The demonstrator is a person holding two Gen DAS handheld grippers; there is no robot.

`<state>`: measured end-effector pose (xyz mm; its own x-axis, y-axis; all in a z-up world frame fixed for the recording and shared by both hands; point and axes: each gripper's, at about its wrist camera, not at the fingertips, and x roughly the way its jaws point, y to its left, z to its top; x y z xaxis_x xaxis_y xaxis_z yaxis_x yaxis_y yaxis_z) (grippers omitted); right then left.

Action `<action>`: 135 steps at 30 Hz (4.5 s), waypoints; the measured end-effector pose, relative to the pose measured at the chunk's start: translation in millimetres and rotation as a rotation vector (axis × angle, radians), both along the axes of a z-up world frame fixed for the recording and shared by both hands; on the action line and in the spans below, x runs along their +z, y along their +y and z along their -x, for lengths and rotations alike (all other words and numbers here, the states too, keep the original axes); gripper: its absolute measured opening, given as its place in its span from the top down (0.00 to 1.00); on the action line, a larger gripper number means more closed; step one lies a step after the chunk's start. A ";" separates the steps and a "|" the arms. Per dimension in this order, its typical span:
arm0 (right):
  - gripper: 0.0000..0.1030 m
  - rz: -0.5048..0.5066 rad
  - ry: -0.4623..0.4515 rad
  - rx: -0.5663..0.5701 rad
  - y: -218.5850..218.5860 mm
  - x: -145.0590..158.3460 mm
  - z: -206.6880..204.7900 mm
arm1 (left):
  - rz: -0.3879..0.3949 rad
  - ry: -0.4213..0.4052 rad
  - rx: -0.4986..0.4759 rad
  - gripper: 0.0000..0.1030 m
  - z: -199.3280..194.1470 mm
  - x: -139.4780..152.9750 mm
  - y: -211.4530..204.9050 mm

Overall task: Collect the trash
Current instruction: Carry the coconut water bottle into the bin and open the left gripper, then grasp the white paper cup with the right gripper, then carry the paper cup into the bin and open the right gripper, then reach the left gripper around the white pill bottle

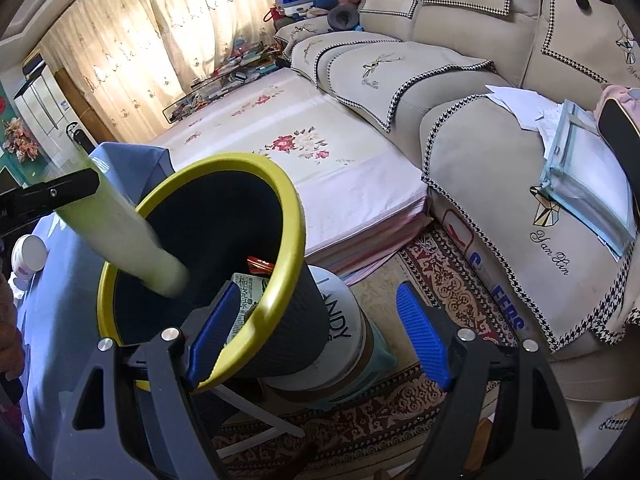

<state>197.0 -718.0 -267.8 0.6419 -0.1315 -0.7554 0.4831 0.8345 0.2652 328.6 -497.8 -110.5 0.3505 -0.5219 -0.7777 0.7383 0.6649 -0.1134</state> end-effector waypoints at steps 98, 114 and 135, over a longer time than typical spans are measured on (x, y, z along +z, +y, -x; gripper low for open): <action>0.22 0.195 -0.051 0.072 232.2 89.1 -113.3 | 0.130 -0.210 0.675 0.12 47.3 8.7 475.8; 0.14 0.104 0.024 -0.060 138.3 56.2 -93.0 | 0.076 -0.214 0.624 0.12 44.4 1.7 454.5; 0.13 0.009 0.000 0.021 132.1 41.5 -95.7 | -0.011 -0.005 0.557 0.28 -86.7 18.8 341.1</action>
<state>292.8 -585.9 -226.2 0.6443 -0.1248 -0.7545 0.4659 0.8465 0.2578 415.4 -156.7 -91.7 0.5744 -0.2488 -0.7798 0.2759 0.9558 -0.1018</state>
